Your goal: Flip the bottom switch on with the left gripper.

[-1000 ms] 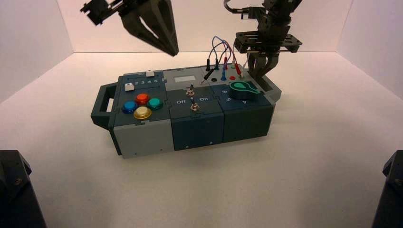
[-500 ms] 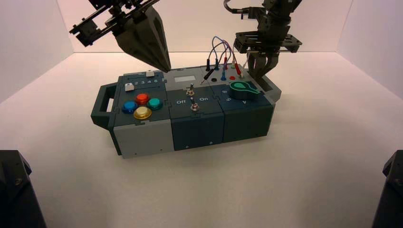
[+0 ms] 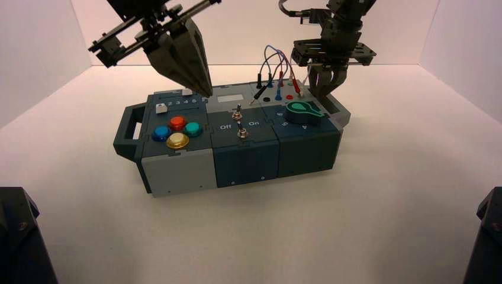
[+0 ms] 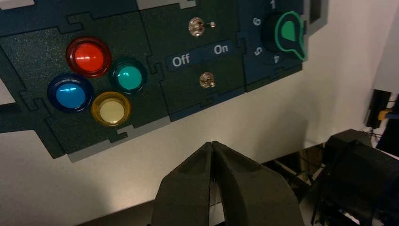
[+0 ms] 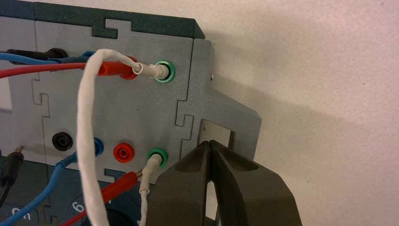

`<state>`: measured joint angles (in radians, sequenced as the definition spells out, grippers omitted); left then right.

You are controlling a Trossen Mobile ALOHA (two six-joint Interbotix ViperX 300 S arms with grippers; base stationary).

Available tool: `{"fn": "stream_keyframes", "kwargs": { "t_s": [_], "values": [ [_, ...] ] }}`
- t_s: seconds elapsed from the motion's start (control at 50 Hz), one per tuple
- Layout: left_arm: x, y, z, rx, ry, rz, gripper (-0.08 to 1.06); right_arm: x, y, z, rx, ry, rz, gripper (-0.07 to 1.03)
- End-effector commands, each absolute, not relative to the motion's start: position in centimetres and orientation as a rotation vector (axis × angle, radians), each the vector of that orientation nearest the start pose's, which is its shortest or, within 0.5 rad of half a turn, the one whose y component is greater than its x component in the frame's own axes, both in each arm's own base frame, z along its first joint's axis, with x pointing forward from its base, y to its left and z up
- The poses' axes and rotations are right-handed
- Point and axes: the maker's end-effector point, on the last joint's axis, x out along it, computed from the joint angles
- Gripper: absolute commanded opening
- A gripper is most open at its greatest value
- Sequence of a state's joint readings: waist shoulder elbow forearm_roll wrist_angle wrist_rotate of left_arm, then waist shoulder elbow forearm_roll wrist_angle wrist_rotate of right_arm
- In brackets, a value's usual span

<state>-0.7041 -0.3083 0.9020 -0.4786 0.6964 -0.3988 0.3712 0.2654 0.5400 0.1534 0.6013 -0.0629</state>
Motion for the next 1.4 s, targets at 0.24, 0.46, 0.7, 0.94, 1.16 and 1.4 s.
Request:
{"fn": "stream_keyframes", "kwargs": {
  "t_s": [0.24,0.46,0.7,0.94,1.16,1.4],
  "values": [
    [17.4,-21.9,8.7,-0.353,1.55,-0.285,-0.03,33.1,14.9,-1.0,-0.175,1.467,0.34,-0.02],
    [18.2,-22.6,7.7,-0.329,1.582,-0.266,-0.03,33.1,14.9,-1.0,-0.174,1.469,0.339,-0.02],
    [19.3,-24.8,7.6,-0.297,1.603,-0.29,-0.03,33.2,14.9,-1.1,-0.175,1.467,0.34,-0.02],
    [19.3,-26.0,6.0,-0.229,1.664,-0.282,-0.03,33.1,14.9,-1.2,-0.177,1.47,0.341,-0.02],
    [19.6,-25.8,5.8,-0.197,1.656,-0.282,-0.03,33.0,15.2,-1.3,-0.183,1.472,0.347,-0.02],
    [20.5,-25.6,6.2,-0.149,1.626,-0.277,-0.03,32.9,15.2,-1.4,-0.186,1.476,0.348,-0.02]
  ]
}}
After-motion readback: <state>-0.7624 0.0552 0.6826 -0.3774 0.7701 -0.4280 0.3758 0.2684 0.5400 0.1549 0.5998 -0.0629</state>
